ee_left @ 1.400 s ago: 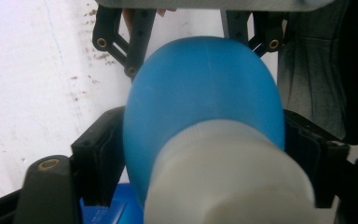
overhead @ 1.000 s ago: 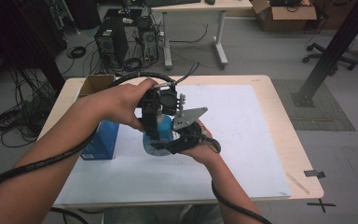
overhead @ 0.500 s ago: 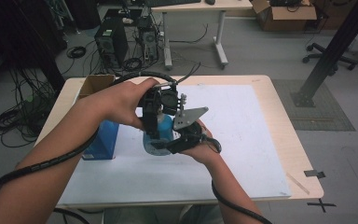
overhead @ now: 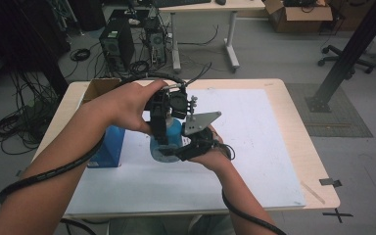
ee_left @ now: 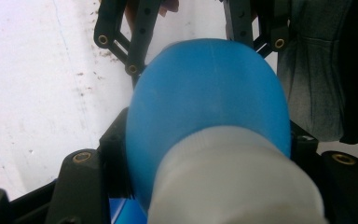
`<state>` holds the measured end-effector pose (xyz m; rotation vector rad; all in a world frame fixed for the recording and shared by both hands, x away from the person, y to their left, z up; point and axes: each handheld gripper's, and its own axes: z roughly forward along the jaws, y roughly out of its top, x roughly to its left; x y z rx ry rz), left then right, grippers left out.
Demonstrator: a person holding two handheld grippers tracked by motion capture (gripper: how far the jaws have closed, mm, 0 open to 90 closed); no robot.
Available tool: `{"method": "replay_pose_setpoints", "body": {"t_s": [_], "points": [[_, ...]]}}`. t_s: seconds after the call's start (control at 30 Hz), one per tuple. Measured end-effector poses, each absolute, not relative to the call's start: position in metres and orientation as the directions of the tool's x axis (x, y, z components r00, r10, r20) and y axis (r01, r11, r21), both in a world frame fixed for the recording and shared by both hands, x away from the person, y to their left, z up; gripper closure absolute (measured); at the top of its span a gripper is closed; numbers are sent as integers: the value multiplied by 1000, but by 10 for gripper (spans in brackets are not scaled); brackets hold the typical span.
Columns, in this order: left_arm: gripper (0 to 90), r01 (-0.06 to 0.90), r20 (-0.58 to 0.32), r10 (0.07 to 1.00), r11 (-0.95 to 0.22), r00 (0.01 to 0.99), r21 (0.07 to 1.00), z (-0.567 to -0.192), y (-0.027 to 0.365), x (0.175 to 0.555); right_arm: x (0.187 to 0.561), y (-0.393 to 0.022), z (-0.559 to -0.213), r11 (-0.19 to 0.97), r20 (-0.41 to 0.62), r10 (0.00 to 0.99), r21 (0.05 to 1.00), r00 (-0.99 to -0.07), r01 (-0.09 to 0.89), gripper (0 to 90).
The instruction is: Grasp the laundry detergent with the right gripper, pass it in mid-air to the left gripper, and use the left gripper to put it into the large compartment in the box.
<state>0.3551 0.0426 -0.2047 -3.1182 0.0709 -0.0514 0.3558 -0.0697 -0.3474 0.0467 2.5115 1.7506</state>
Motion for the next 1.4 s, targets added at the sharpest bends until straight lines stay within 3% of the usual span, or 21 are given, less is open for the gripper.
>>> {"method": "replay_pose_setpoints", "body": {"t_s": [0.13,0.23,0.63,1.03,1.4], "points": [[382,-37,34,-38,-999,999,-31,-205,41,356,356,-70,-348,344,-40,79,939,-996,-11,416],[382,-29,41,-31,-999,999,-34,-204,40,358,358,-69,-349,349,-31,75,937,-997,-3,351],[382,-33,32,-35,-999,999,-43,-205,39,360,362,-76,-351,345,-18,97,938,-995,17,295],[382,-34,33,-35,-998,999,-48,-205,39,360,363,-82,-347,359,20,102,932,-995,55,289],[381,-17,32,-19,-998,999,-53,-203,40,363,362,-86,-347,369,12,107,928,-994,51,180]]}}
